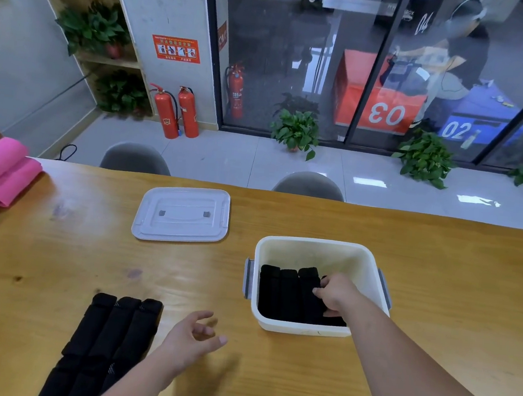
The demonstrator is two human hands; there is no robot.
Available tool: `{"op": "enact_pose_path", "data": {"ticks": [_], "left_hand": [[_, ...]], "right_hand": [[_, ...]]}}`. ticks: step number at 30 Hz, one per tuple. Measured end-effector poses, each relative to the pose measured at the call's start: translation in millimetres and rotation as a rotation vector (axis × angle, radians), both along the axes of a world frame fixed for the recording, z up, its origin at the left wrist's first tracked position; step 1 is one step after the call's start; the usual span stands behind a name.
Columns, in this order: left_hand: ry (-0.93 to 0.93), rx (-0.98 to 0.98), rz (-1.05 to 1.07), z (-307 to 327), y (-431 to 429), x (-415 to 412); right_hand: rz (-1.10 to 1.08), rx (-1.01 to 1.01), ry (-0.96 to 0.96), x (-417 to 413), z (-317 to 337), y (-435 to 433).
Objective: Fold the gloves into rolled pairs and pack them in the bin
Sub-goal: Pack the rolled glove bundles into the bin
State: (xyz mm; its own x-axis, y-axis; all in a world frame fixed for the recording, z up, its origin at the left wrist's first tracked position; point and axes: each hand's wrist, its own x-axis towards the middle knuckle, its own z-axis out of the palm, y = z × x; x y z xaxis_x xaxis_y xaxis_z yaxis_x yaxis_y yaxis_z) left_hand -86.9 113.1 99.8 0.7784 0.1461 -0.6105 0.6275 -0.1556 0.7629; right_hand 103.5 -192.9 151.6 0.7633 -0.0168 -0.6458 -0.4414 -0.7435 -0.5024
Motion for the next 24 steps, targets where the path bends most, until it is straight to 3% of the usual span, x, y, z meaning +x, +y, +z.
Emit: {"op": "enact_pose_path", "data": {"ticks": [3, 9, 15, 18, 24], "left_hand": [[-0.001, 0.007, -0.005, 0, 0, 0], [0.008, 0.009, -0.008, -2, 2, -3], [-0.004, 0.026, -0.004, 1, 4, -6], [-0.017, 0.026, 0.000, 4, 6, -8], [-0.056, 0.023, 0.010, 15, 5, -18]], "right_hand": [[0.025, -0.044, -0.015, 2, -9, -1], [0.185, -0.385, -0.120, 0, -19, -4], [0.237, -0.507, -0.159, 0, 0, 2], [0.250, -0.497, -0.200, -2, 9, 2], [0.234, -0.253, -0.295, -7, 35, 19]]}}
